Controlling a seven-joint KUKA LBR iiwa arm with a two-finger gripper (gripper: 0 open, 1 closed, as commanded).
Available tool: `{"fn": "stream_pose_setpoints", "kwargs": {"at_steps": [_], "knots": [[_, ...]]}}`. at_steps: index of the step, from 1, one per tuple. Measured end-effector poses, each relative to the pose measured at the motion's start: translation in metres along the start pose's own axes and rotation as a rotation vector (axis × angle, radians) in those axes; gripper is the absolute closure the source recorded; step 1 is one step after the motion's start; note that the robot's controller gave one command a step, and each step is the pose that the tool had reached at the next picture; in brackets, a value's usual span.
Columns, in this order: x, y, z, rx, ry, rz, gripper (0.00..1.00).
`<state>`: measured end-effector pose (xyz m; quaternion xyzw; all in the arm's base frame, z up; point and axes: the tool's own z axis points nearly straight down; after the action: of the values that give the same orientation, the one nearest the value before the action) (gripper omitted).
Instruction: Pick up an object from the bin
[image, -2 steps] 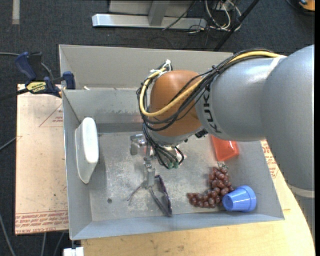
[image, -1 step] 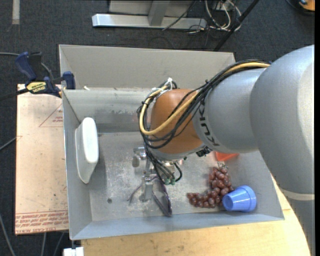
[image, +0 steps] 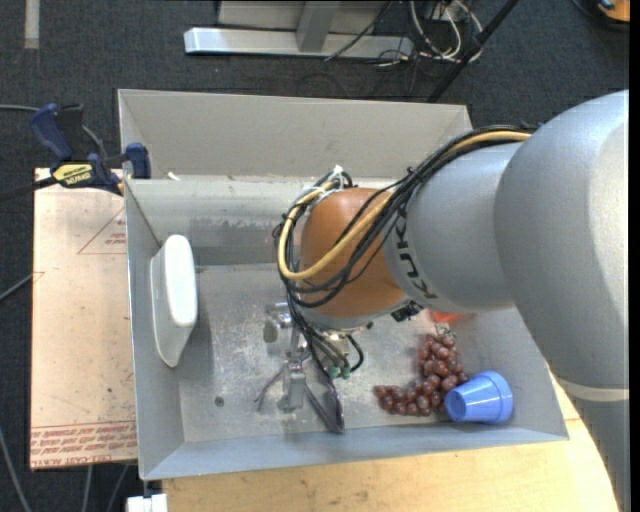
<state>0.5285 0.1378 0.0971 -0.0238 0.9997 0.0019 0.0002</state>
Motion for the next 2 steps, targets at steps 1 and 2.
{"fn": "stream_pose_setpoints", "kwargs": {"at_steps": [1,2], "knots": [[0.010,-0.023,0.000,0.000,-0.001,-0.166,0.00],[0.017,-0.074,0.027,-0.001,-0.001,-0.161,1.00]]}}
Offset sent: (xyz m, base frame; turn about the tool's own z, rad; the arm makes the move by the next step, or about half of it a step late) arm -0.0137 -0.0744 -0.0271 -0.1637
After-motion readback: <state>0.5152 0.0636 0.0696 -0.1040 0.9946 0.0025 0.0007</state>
